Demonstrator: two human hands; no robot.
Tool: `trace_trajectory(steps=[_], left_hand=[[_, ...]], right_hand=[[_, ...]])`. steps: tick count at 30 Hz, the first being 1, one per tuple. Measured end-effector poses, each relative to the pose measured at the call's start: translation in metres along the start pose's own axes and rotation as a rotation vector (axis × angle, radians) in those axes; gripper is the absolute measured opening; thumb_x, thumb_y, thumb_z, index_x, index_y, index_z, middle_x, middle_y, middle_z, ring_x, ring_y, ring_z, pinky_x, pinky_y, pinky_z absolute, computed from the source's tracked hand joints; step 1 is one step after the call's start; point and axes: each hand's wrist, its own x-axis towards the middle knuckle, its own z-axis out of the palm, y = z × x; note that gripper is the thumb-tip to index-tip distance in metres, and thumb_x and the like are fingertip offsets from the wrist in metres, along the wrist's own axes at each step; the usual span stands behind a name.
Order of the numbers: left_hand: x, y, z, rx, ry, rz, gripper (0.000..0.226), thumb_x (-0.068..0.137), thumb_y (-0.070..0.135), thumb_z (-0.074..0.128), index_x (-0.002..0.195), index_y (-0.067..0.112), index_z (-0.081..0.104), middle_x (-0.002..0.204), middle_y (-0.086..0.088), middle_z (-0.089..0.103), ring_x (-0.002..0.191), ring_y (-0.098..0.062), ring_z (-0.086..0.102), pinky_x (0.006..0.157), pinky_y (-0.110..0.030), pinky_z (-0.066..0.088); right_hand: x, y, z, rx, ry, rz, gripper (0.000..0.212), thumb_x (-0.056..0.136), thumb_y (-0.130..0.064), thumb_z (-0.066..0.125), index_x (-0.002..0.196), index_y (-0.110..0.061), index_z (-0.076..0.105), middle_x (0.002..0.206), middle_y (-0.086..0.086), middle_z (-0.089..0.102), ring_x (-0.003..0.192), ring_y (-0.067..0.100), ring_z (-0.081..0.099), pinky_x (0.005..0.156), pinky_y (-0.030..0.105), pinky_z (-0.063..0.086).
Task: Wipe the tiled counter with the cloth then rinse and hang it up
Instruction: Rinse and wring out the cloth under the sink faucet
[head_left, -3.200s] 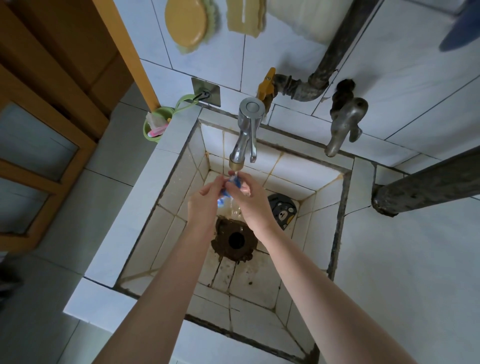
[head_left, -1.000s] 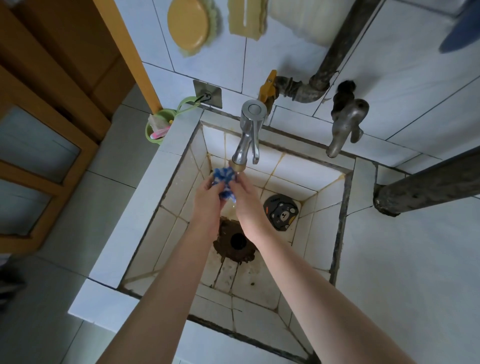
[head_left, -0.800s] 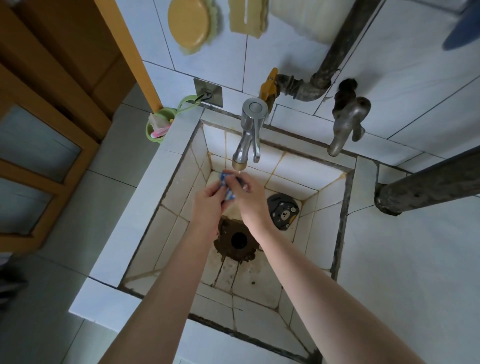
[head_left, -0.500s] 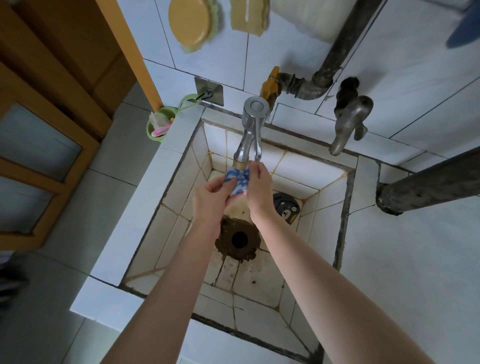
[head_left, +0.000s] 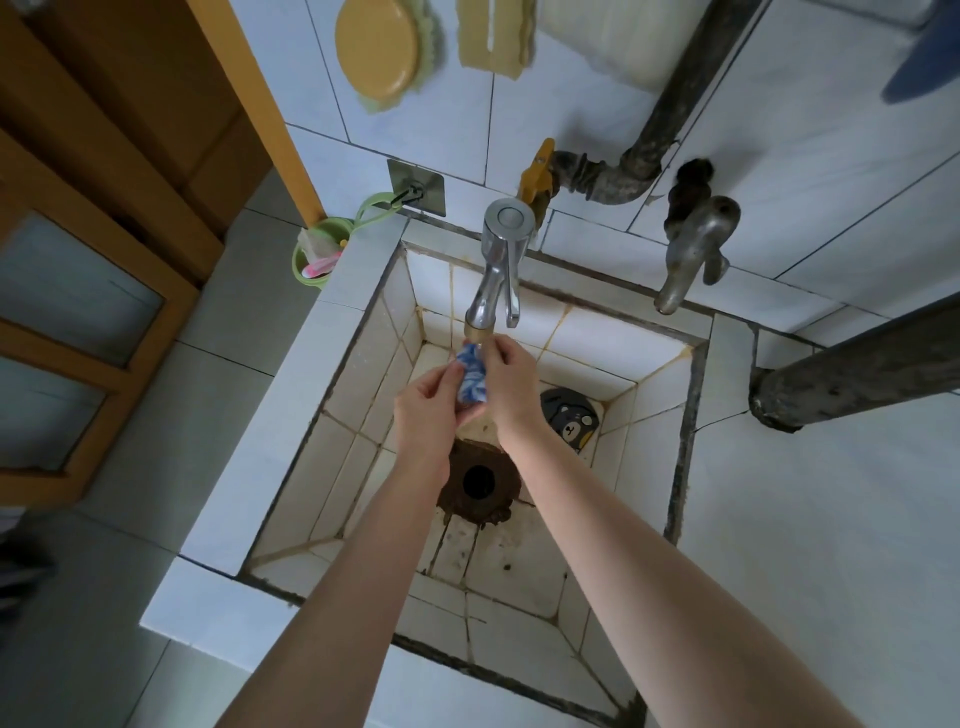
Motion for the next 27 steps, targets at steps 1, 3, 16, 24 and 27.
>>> trace_trajectory(steps=[1,3,16,24,27], left_hand=[[0.000,0.002,0.001,-0.021,-0.010,-0.013,0.021,0.094,0.015,0.051,0.112,0.009,0.062,0.097,-0.005,0.068,0.083,-0.011,0.068,0.063,-0.019,0.056],[0.003,0.005,0.001,-0.064,-0.042,-0.039,0.021,0.097,0.015,0.047,0.114,0.010,0.059,0.102,-0.006,0.066,0.086,-0.013,0.067,0.064,-0.021,0.057],[0.004,0.026,-0.005,-0.291,-0.103,-0.226,0.040,0.099,0.023,0.041,0.132,0.001,0.048,0.129,-0.014,0.056,0.096,-0.022,0.063,0.056,-0.024,0.056],[-0.023,0.029,-0.019,-0.033,-0.075,-0.061,0.018,0.099,0.017,0.042,0.109,0.004,0.051,0.118,-0.020,0.055,0.089,-0.021,0.060,0.046,-0.015,0.050],[-0.033,0.033,-0.026,-0.025,-0.093,-0.058,0.024,0.098,0.020,0.045,0.112,0.001,0.052,0.118,-0.022,0.057,0.093,-0.027,0.062,0.052,-0.019,0.054]], right_hand=[[-0.001,-0.001,-0.005,0.013,-0.014,-0.010,0.025,0.099,-0.016,0.041,0.082,-0.021,0.059,0.088,0.000,0.064,0.085,0.019,0.065,0.078,0.030,0.056],[-0.005,-0.003,-0.012,0.039,-0.083,-0.031,0.022,0.100,-0.016,0.040,0.092,-0.015,0.060,0.088,0.000,0.064,0.080,0.013,0.064,0.070,0.021,0.055],[-0.049,-0.036,-0.056,-0.033,-0.094,-0.271,0.015,0.094,-0.008,0.052,0.099,-0.008,0.066,0.099,-0.006,0.068,0.094,-0.003,0.061,0.080,0.006,0.044],[-0.093,-0.084,-0.073,-0.067,-0.150,-0.416,0.025,0.096,-0.007,0.049,0.112,-0.018,0.064,0.110,-0.002,0.068,0.101,0.008,0.064,0.092,0.018,0.047],[-0.105,-0.094,-0.072,-0.150,-0.175,-0.437,0.026,0.096,-0.005,0.047,0.112,-0.012,0.066,0.110,0.001,0.069,0.098,0.002,0.064,0.085,0.008,0.044]])
